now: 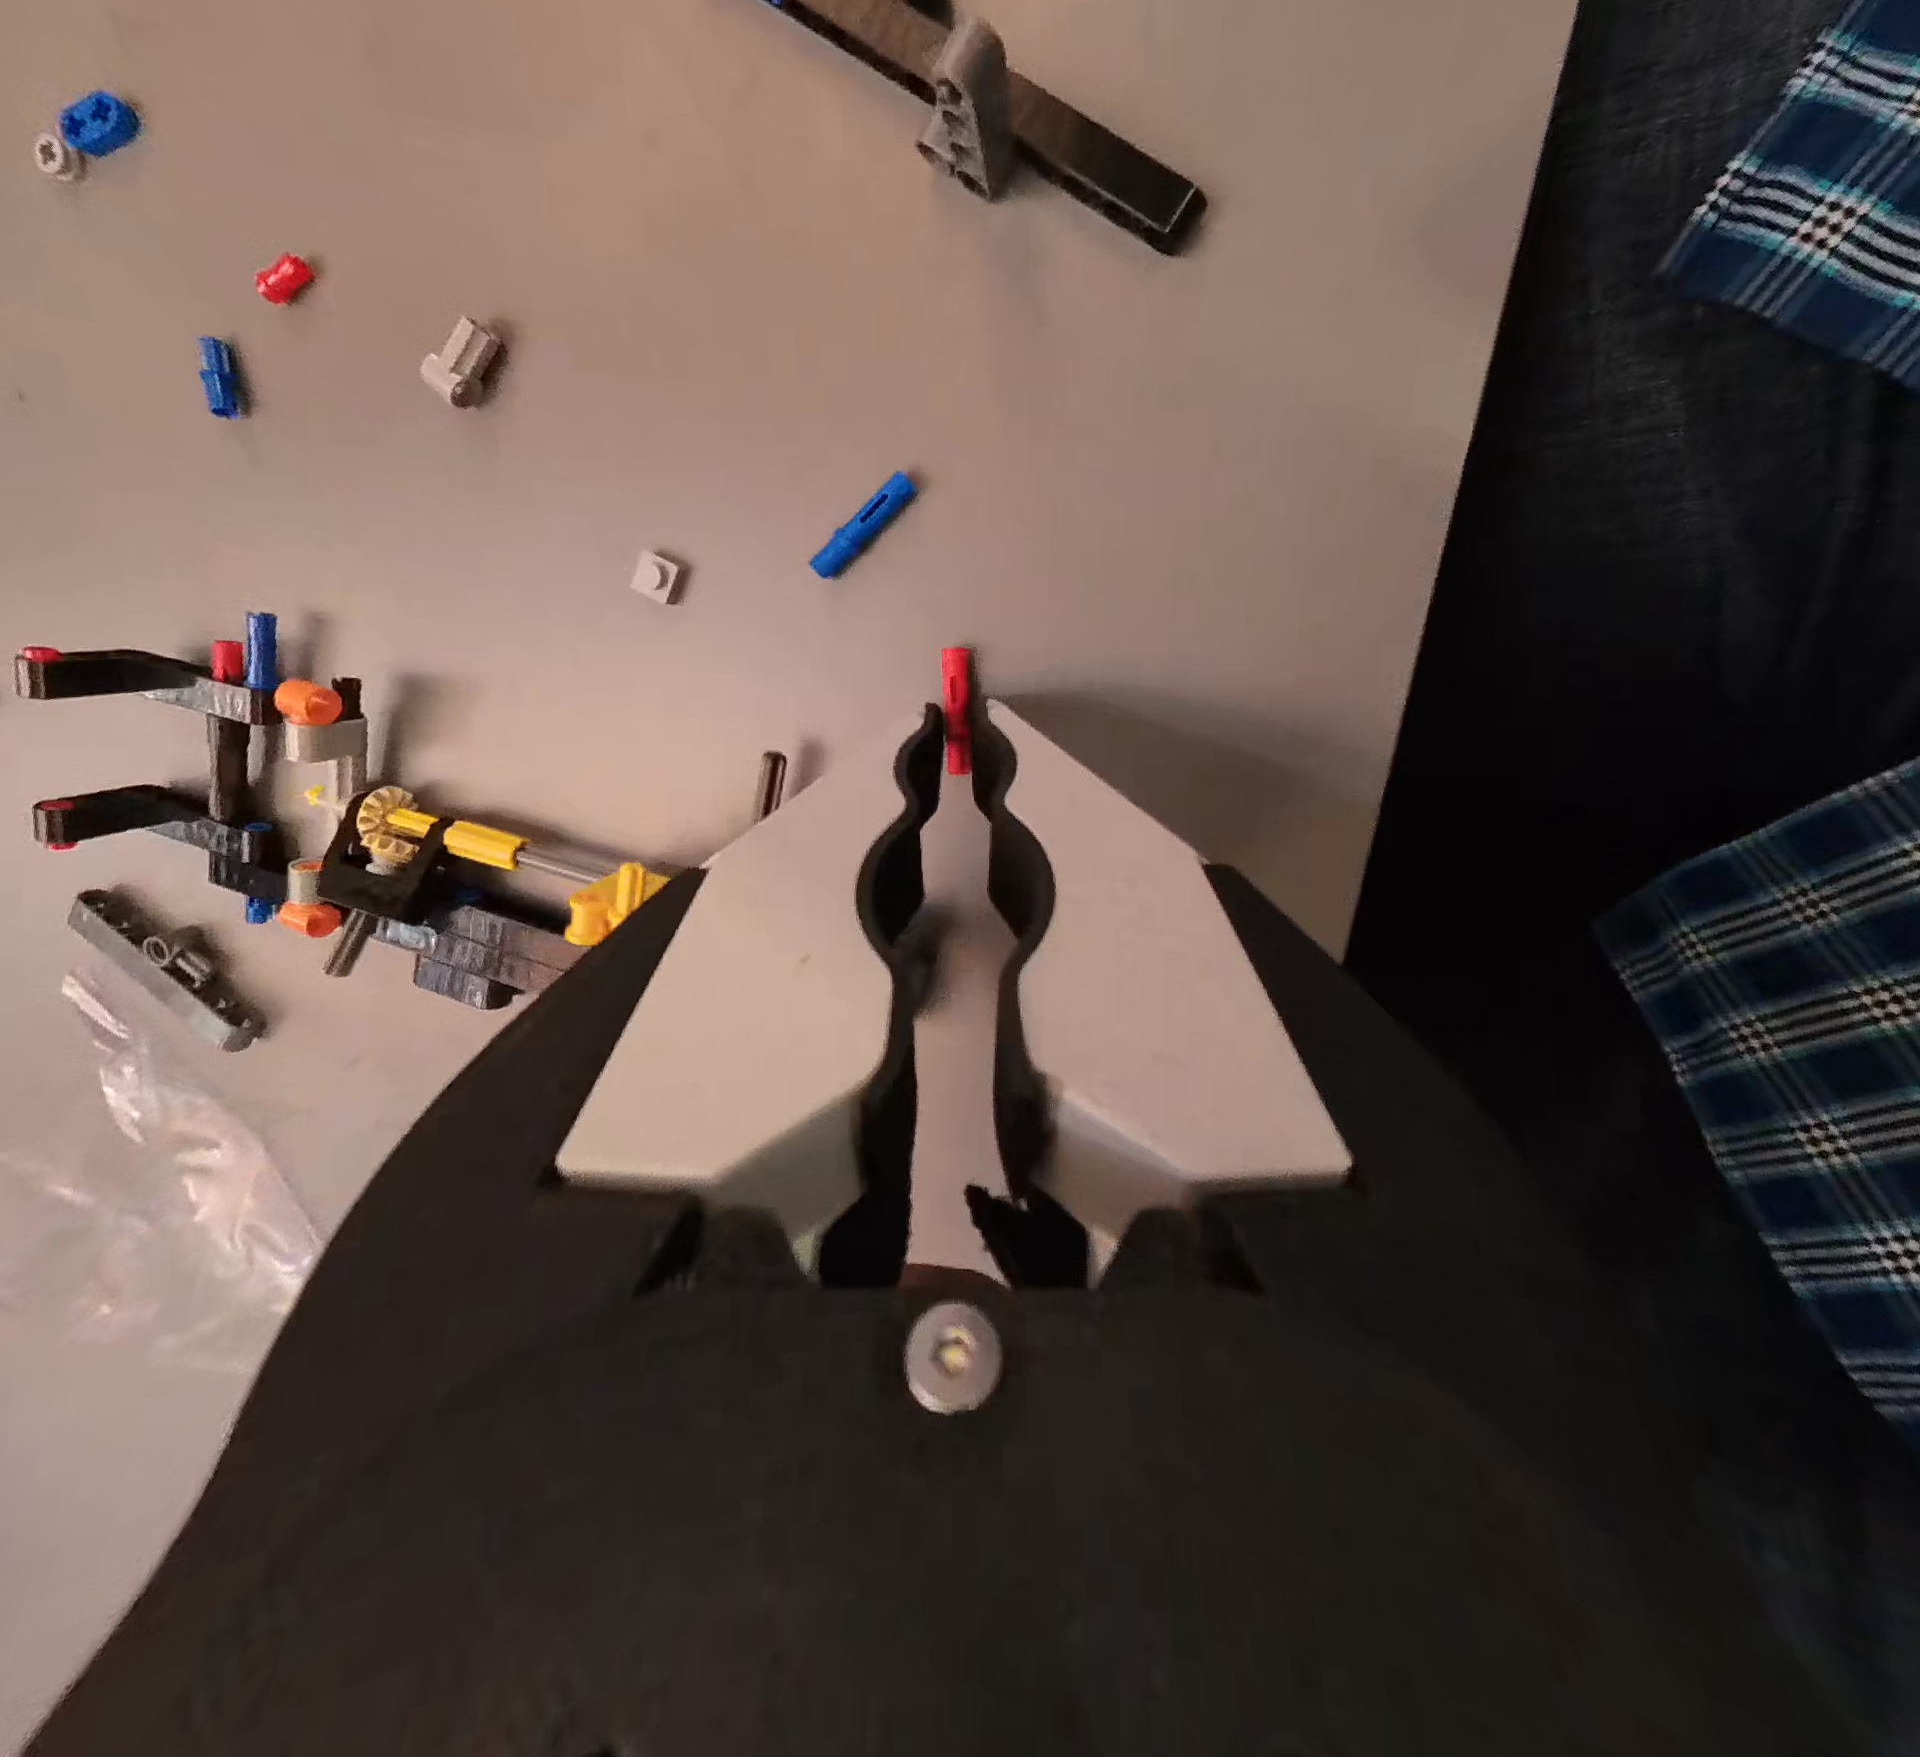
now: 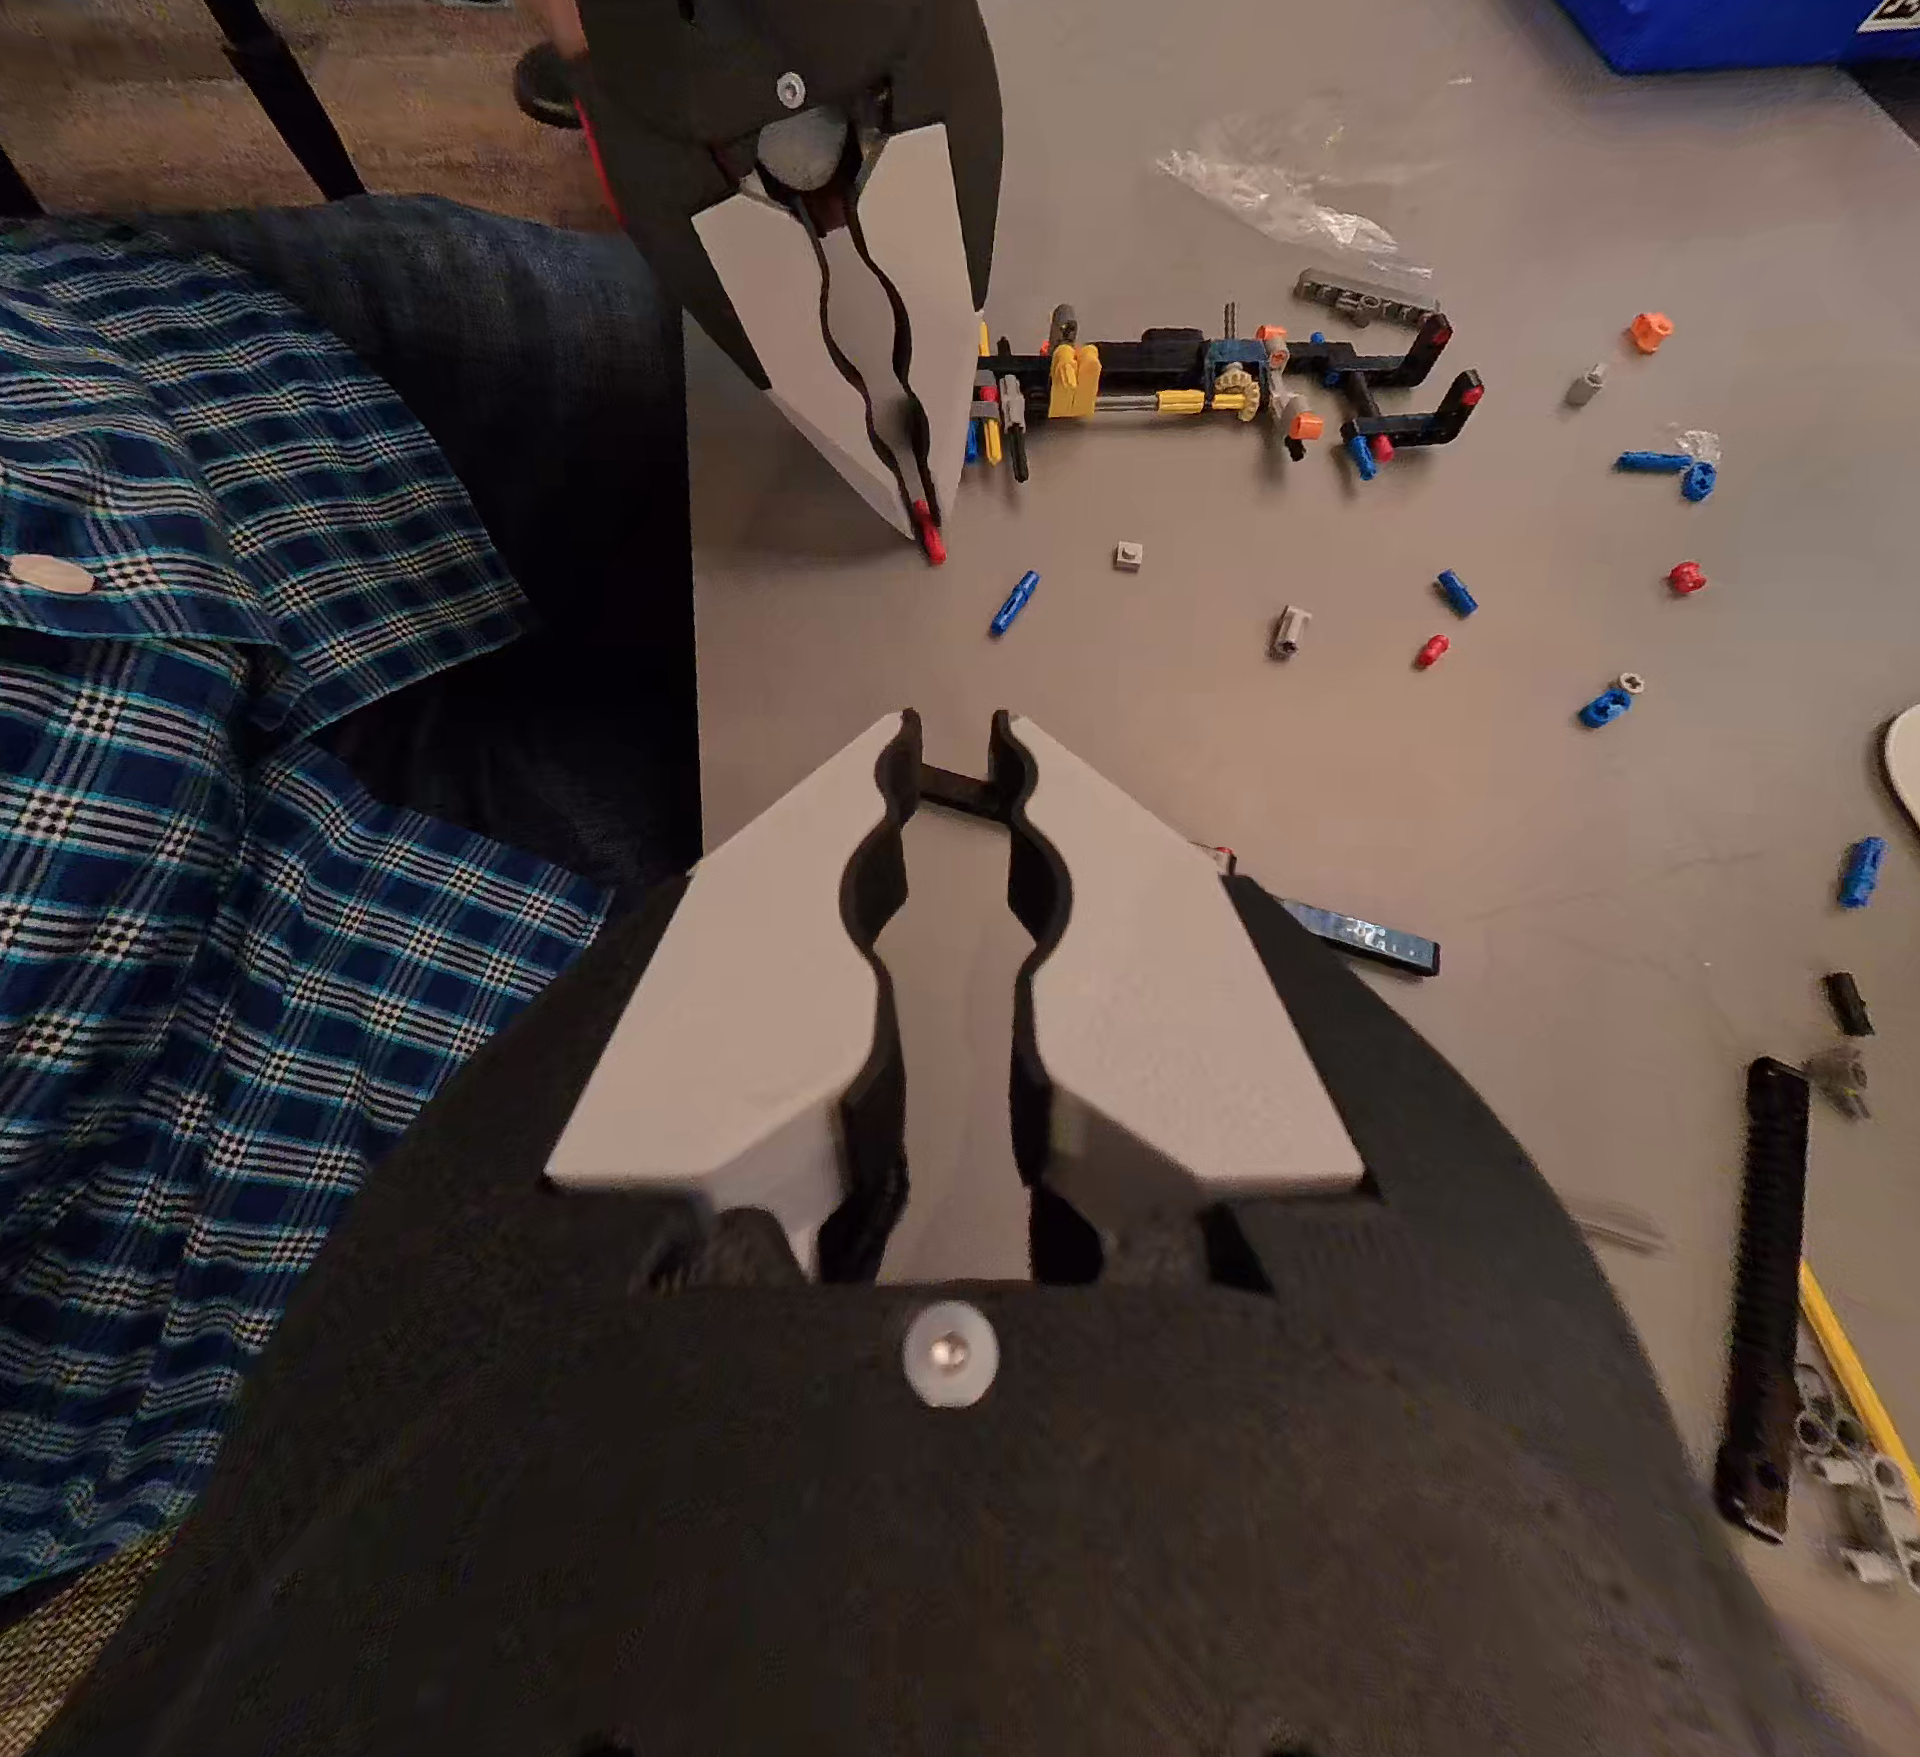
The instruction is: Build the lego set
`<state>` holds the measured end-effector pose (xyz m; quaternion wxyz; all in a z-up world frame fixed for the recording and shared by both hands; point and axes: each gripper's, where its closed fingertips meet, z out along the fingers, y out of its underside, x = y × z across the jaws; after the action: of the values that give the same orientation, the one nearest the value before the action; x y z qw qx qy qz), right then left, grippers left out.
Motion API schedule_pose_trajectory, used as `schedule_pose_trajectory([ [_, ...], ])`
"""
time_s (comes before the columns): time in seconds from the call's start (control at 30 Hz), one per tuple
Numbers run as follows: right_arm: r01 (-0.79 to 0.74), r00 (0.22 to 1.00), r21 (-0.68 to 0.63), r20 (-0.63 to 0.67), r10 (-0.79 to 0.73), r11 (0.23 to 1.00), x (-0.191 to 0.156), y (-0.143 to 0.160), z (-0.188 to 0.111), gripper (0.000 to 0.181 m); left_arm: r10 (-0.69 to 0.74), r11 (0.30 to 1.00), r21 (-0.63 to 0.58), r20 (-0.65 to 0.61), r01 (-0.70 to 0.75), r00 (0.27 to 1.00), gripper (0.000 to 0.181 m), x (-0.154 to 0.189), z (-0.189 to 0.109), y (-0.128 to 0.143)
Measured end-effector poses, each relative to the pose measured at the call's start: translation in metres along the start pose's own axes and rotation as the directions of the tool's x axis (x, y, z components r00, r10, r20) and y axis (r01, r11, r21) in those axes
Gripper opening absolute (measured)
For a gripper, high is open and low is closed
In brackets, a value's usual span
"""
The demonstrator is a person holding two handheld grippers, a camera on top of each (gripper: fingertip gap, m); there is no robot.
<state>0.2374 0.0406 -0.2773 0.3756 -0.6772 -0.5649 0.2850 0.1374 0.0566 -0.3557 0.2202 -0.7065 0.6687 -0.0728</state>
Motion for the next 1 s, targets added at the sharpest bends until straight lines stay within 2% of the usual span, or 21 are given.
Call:
schedule_pose_trajectory([
  [0.3, -0.028, 1.0, 0.059, 0.002, 0.028, 0.998, 0.008, -0.01, 0.002, 0.01, -0.05, 0.993, 0.107, 0.063, 0.043, 0.997, 0.002, -0.012, -0.002, -0.016],
  [0.67, -0.135, 0.989, 0.202, -0.036, 0.145, 0.97, 0.035, -0.025, -0.022, 0.017, -0.013, 0.952, 0.303, 0.203, -0.05, 0.979, 0.002, -0.038, -0.033, -0.085],
  [0.83, -0.151, 0.984, 0.255, -0.051, 0.169, 0.955, 0.043, -0.029, -0.036, 0.019, 0.018, 0.922, 0.372, 0.24, -0.109, 0.971, 0.002, -0.043, -0.042, -0.119],
  [1.0, -0.156, 0.98, 0.294, -0.072, 0.184, 0.943, 0.05, -0.029, -0.051, 0.02, 0.038, 0.903, 0.403, 0.272, -0.149, 0.962, 0.002, -0.047, -0.046, -0.14],
])
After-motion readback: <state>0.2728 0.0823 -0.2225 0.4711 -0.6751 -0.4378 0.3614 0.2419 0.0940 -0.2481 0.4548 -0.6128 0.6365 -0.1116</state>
